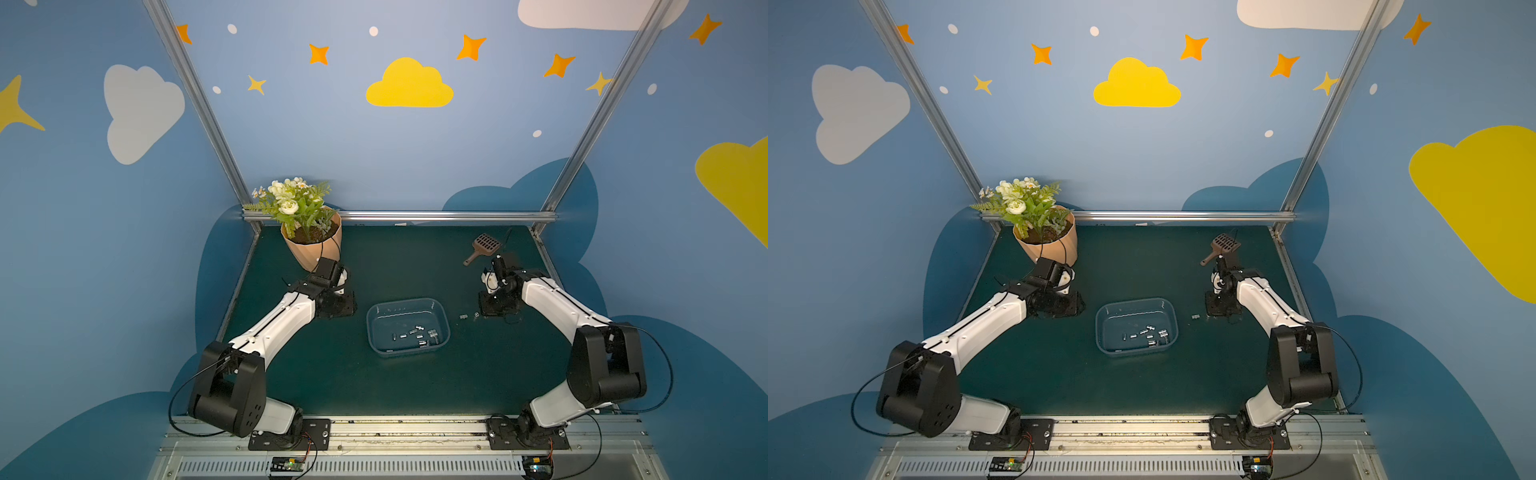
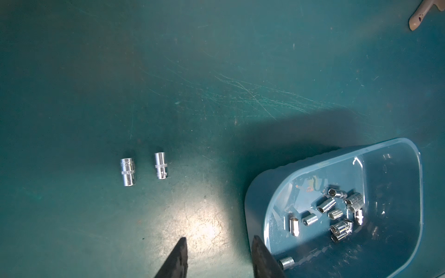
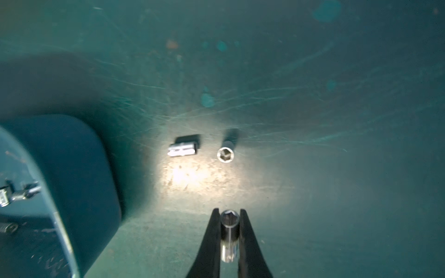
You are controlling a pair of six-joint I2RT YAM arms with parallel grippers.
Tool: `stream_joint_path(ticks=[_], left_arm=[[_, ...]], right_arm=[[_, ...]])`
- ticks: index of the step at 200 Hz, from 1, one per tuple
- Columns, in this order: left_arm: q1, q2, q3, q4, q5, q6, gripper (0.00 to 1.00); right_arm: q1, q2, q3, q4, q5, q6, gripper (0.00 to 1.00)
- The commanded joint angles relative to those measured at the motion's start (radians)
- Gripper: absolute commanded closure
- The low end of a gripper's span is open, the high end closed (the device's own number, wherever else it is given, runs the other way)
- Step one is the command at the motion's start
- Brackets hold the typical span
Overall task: Take out the socket from the storage box
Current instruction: Place the socket head at the center of the board.
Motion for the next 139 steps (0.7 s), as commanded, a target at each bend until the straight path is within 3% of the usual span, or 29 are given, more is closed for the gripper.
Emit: stream_joint_path(ticks=[1,80,139], left_arm=[[-0.003,0.014,0.024,-0.007,0.006,0.008,0.55],[-0.004,0.020,0.029,-0.010,0.010,0.010,0.55],[-0.005,0.011,0.019,-0.008,0.003,0.009,0.55]], right_arm=[[-0.018,0.023,-0.010,0.022,-0.002,0.015,0.92],[-0.032,0.192,-0.003,0.037,0.025,0.033,0.90],[-0.030,0.234,0.012,0.031,0.019,0.035,0.89]])
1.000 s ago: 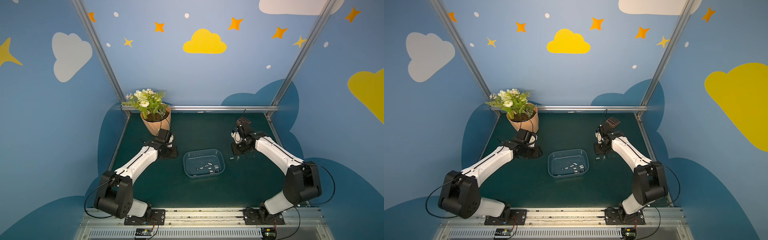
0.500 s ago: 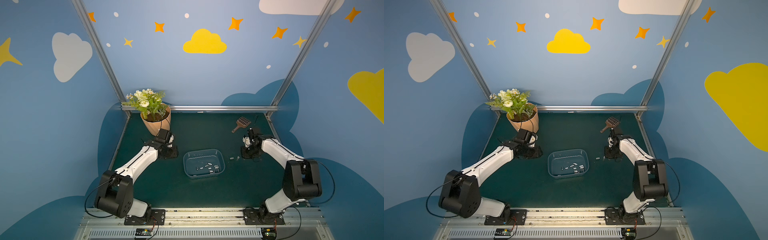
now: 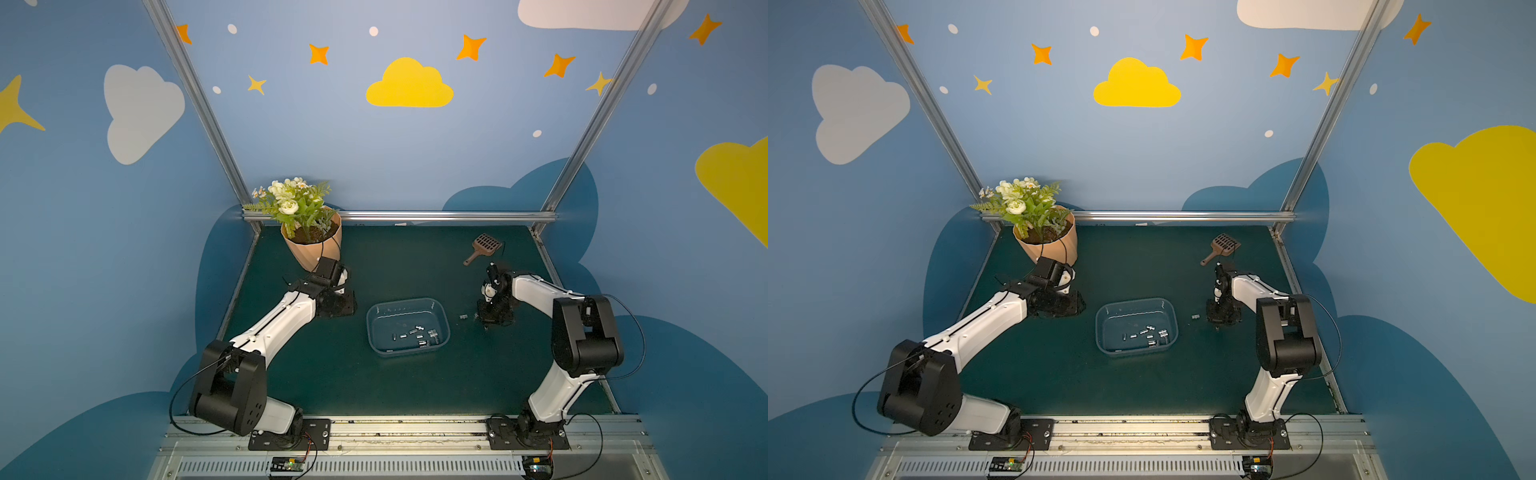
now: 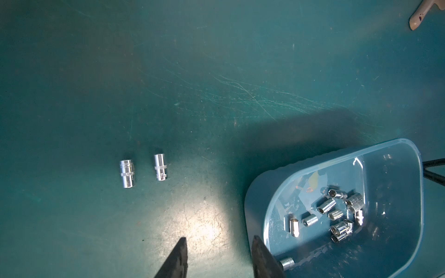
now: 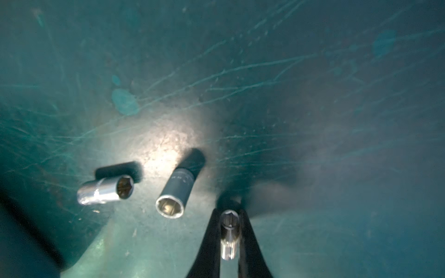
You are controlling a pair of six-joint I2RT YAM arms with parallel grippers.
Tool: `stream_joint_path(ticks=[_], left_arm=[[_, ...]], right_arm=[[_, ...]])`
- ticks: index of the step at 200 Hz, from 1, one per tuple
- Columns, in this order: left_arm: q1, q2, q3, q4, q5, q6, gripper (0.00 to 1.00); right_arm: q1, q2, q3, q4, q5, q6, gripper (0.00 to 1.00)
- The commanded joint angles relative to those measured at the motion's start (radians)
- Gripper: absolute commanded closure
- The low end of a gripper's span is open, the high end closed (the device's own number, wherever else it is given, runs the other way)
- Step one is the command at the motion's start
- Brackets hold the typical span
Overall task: Take out the socket from the storage box
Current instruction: Place the socket head at the center of the board.
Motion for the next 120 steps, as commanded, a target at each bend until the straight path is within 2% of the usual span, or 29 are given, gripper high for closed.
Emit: stream_joint_path(ticks=[1,40,76,120], left_arm=[[-0.004,0.004,0.012,-0.007,0.003,0.005,0.55],[-0.003,-0.005,0.003,-0.006,0.003,0.004,0.55],[-0.004,-0.007,0.005,-0.004,0.003,0.005,0.55],[-0.004,-0.008,0.009,-0.004,0.004,0.008,0.55]], right_arm=[[-0.004,0.027,0.012,0.000,0.003,0.007,0.89],[-0.006,0.032,0.010,-0.005,-0.004,0.005,0.85],[-0.006,0.021,0.009,-0.002,-0.011,0.012,0.74],[-0.004,-0.007,0.019,-0.017,0.000,0.011,0.68]])
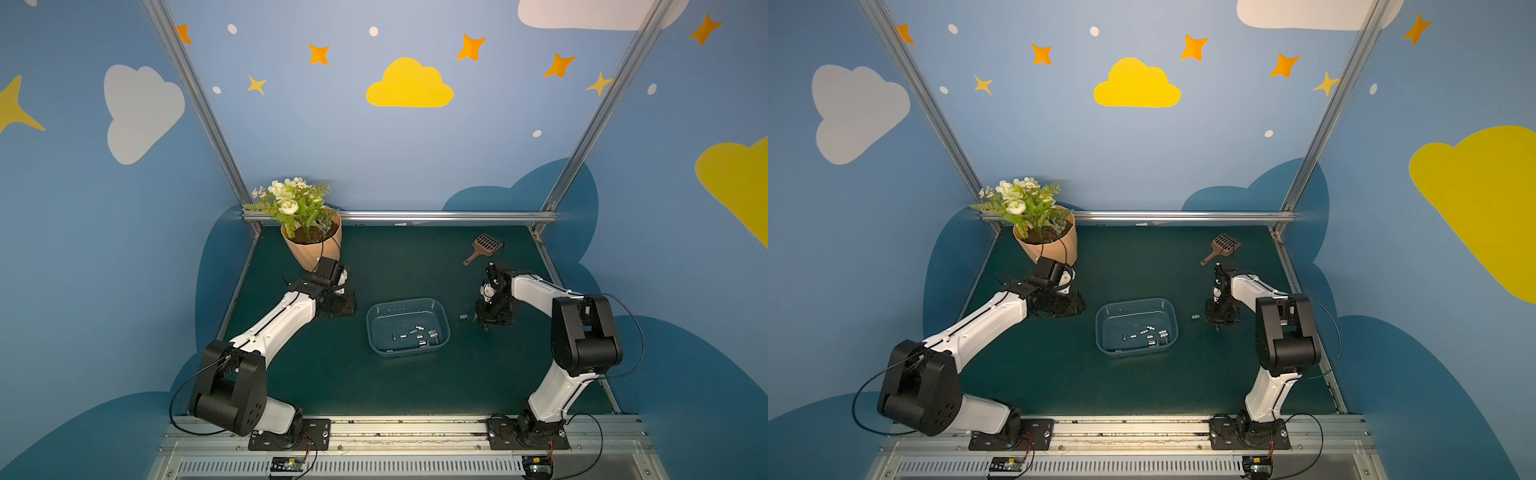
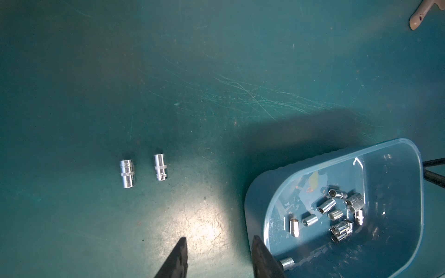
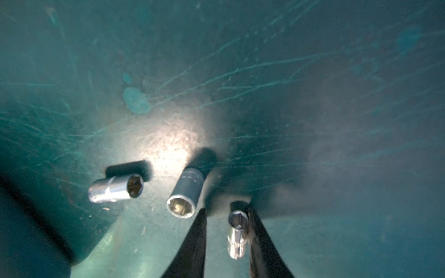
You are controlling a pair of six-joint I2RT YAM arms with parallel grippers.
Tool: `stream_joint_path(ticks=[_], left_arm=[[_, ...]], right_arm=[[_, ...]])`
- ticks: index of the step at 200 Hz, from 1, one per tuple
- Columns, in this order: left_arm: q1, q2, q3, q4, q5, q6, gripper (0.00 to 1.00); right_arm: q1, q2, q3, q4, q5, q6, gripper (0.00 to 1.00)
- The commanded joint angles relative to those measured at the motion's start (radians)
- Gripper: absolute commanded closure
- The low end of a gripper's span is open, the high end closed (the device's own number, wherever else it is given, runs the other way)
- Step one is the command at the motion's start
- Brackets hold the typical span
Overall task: Take out the socket from the storage box
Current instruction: Place the socket head at the center of the board.
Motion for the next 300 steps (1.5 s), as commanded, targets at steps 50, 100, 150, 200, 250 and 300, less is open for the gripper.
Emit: stream_joint_path(ticks=[50,100,150,200,250,300], left_arm=[[-0.004,-0.017,0.009,-0.003,0.003,0.018,0.55],[-0.004,-0.024,0.012,-0.005,0.001,0.030,0.55],[-0.004,-0.027,0.016,-0.004,0.006,0.034,0.55],[-0.010,-0.037,0.028,-0.011,0.015,0.044,0.55],[-0.060,-0.048,0.078,-0.048,0.011,0.094,0.54],[-0.197,-0.001,0.167,-0.090,0.017,0.152,0.54]], right_arm=[[0.000,-0.056,0.032,-0.039,0.019,0.004,0.63],[0.004,-0.084,0.054,-0.066,0.027,0.005,0.61],[0.022,-0.120,0.087,-0.107,0.047,-0.002,0.60],[0.044,-0.163,0.112,-0.140,0.048,-0.003,0.59],[0.096,-0.227,0.148,-0.160,0.045,-0.017,0.59],[0.142,-0.240,0.167,-0.159,0.039,-0.017,0.58]])
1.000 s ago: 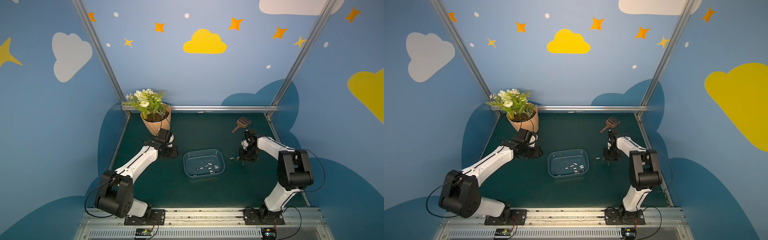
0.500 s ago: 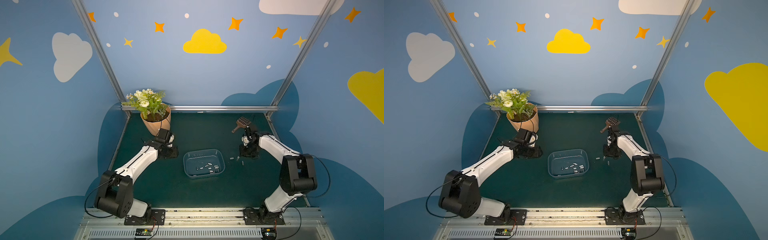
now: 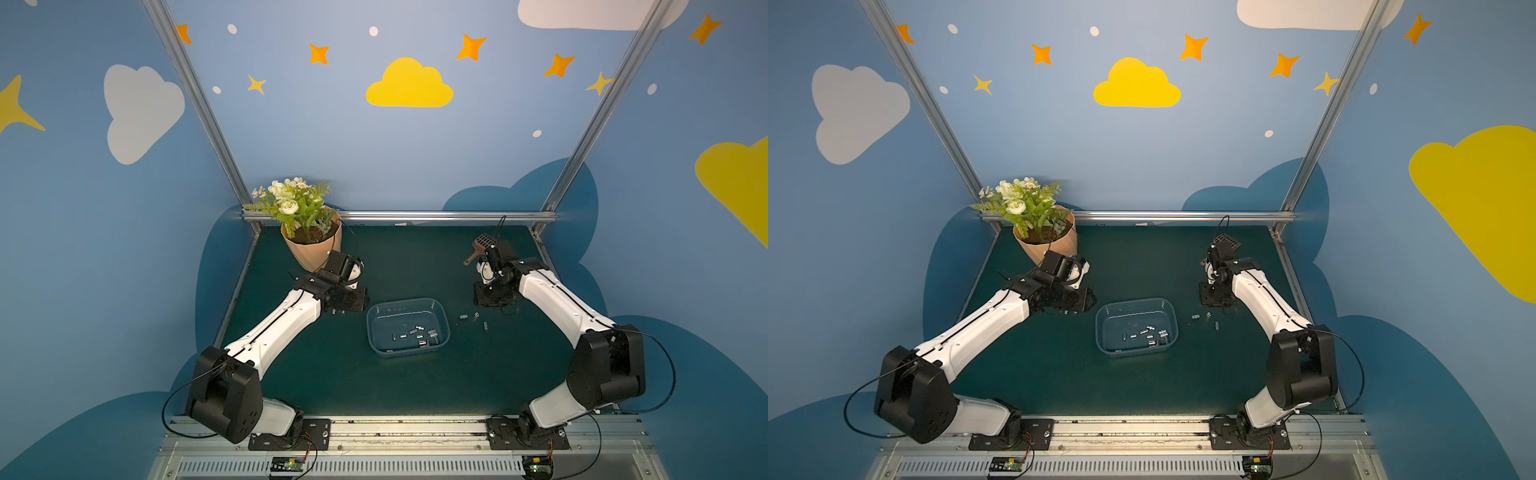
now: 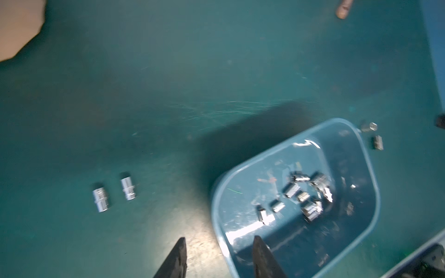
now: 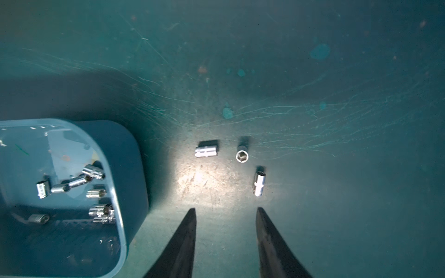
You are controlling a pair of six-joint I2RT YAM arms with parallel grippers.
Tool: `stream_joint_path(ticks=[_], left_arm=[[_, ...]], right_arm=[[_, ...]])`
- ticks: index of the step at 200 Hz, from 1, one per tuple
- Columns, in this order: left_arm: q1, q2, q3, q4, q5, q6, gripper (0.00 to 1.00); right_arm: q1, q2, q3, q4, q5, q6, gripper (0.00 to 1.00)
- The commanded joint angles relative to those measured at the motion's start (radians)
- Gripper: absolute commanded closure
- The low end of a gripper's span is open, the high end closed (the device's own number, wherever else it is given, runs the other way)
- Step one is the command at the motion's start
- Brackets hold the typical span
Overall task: Take out the socket from the storage box
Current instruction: Place the socket head at the center of the board, then pick up the socket head from the storage box.
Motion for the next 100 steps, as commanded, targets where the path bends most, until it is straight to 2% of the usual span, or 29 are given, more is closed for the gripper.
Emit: stream_joint_path(ticks=[1,31,100], left_arm=[[-0.062,0.025,0.047,-0.039,0.017,0.048,0.54],[-0.151,0.085,0.100,-0.088,0.055,0.083,0.55],[-0.322,0.270,0.179,-0.176,0.012,0.089,0.55]], right_arm=[[0.019,-0.018,0.020,-0.029,-0.002,-0.006,0.58],[0.024,-0.016,0.005,-0.017,-0.021,-0.004,0.58],[0.026,-0.008,-0.010,0.003,-0.048,0.002,0.58]])
